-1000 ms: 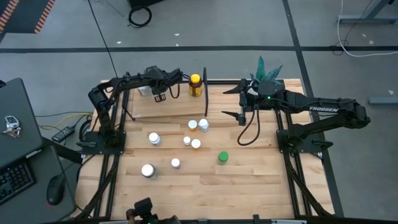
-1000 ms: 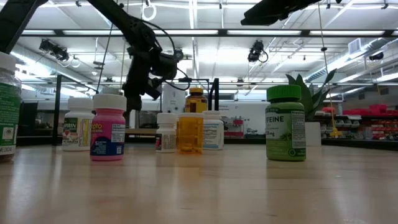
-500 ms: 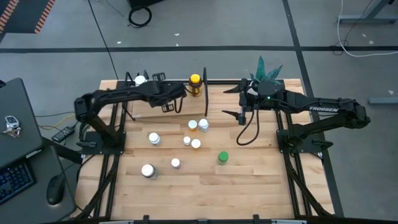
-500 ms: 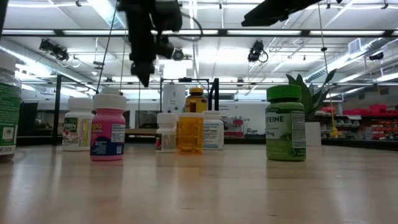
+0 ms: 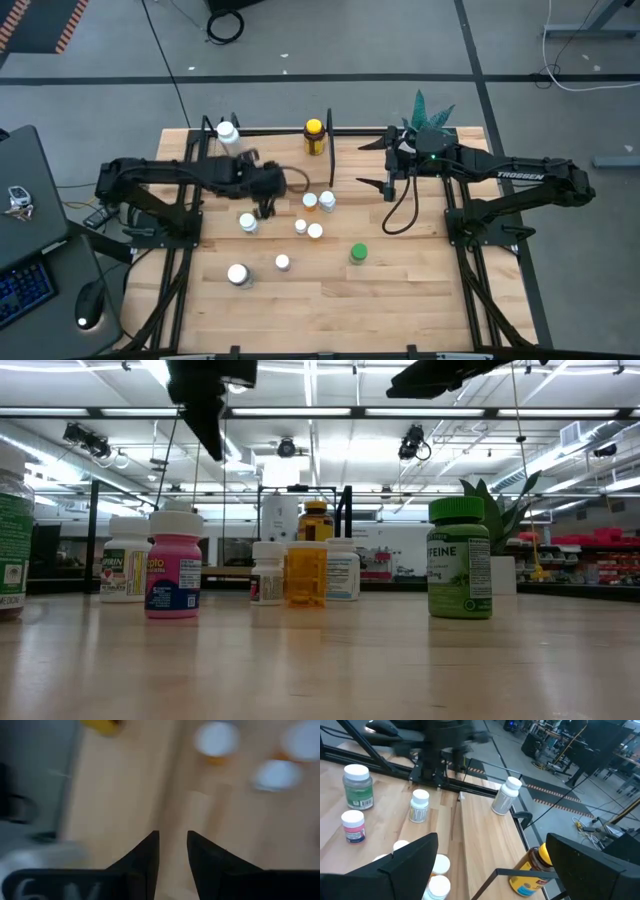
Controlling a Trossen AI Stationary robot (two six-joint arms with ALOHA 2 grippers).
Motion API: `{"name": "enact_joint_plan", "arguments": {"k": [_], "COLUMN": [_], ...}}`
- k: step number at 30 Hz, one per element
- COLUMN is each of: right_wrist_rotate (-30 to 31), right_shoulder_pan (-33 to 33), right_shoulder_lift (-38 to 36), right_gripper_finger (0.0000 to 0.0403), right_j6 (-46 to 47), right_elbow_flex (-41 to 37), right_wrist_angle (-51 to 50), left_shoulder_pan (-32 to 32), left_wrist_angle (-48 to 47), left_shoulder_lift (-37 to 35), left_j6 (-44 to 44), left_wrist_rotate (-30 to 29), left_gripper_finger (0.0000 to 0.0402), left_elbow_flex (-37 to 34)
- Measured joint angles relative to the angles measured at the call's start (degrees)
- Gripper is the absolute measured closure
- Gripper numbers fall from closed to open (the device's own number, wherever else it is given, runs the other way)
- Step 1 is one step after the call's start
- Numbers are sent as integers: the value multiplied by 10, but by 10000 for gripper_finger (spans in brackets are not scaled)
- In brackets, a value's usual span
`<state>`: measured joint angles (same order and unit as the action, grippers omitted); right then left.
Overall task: Pick and place medicine bottles onto shelf by color
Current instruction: Put the green pill bottle on the shelf
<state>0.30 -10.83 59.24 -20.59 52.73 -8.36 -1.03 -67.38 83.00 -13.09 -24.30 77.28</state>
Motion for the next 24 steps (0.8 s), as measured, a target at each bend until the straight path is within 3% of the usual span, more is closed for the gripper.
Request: {"name": "enact_joint_plan", "arguments": {"k": [7, 14, 20, 24], "right_wrist_rotate": [-17, -30, -30, -41], "right_shoulder_pan": [0, 0, 0, 0], "right_shoulder_lift": [0, 0, 0, 0], "right_gripper_finger": [24, 24, 24, 24], "right_j6": [-4, -10, -21, -27], "right_elbow_flex": [0, 0, 0, 0], "right_wrist_angle": [30, 37, 51, 71], "left_shoulder_pan": [-83, -179, -276, -315], "left_wrist_angle": [-34, -31, -22, 13], "left_shoulder_lift": [4, 4, 4, 4], "left_j6": [-193, -407, -534, -590], "left_wrist_rotate": [177, 274, 287, 260], "left_gripper_finger": [295, 296, 315, 336], "left_elbow_flex": [0, 0, 0, 0]}}
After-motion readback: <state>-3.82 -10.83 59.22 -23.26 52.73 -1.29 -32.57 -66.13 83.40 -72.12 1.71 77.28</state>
